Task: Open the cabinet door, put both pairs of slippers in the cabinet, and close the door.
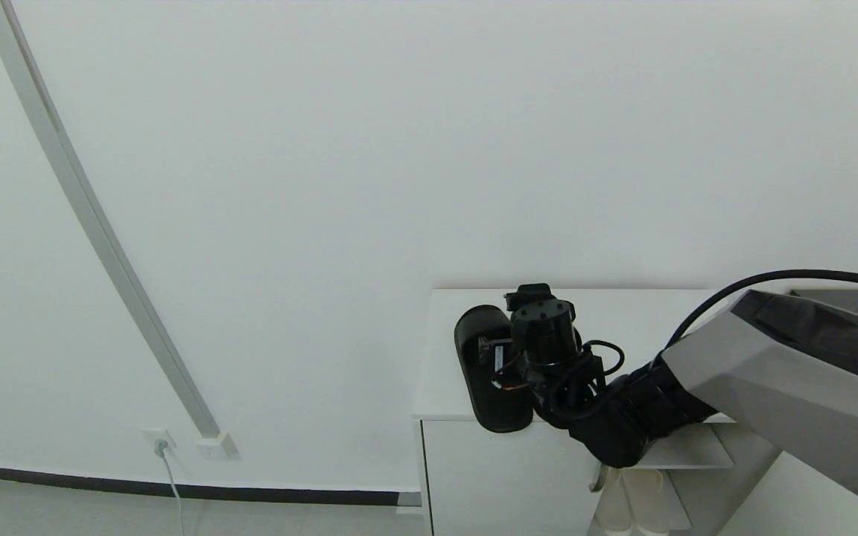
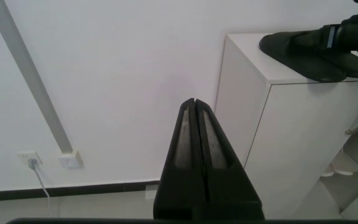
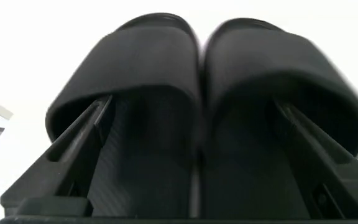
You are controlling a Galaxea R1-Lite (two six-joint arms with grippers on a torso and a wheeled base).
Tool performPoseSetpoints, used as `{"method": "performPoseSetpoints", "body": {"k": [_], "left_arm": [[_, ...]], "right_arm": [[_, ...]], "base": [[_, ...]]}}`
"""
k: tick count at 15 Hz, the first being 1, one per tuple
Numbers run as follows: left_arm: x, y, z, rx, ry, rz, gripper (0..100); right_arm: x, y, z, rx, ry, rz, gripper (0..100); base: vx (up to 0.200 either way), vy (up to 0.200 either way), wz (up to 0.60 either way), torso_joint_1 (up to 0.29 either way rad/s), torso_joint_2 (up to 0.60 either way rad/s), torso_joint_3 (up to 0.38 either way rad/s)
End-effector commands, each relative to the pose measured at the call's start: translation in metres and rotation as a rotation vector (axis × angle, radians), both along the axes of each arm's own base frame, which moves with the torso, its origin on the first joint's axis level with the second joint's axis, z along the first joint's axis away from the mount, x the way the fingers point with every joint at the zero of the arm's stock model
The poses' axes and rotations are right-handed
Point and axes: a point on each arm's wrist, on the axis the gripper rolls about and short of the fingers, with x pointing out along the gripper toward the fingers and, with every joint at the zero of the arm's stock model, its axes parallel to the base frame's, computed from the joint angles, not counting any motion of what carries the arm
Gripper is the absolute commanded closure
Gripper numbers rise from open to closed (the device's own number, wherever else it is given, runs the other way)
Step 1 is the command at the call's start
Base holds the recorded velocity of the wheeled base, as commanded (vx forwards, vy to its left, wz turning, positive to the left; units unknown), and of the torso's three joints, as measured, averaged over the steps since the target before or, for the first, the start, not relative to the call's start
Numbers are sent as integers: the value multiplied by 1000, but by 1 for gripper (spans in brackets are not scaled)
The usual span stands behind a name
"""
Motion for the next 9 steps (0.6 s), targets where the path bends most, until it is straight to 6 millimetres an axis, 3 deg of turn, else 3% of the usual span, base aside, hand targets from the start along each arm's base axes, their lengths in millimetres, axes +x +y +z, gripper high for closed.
{"method": "performPoseSetpoints", "body": {"k": [1, 5, 6, 9], "left_arm": [[0, 0, 0, 0, 1, 0, 100], [0, 0, 0, -2, 1, 0, 100], [0, 0, 0, -2, 1, 0, 100], [0, 0, 0, -3, 1, 3, 100]], "right_arm": [[14, 5, -16, -6, 5, -11, 0], [20, 8, -17, -6, -8, -11, 0], [20, 9, -16, -5, -9, -11, 100], [21, 8, -16, -6, -11, -14, 100]], "base": [[0, 0, 0, 0, 0, 0], [0, 0, 0, 0, 0, 0], [0, 0, 0, 0, 0, 0], [0, 0, 0, 0, 0, 0]]}}
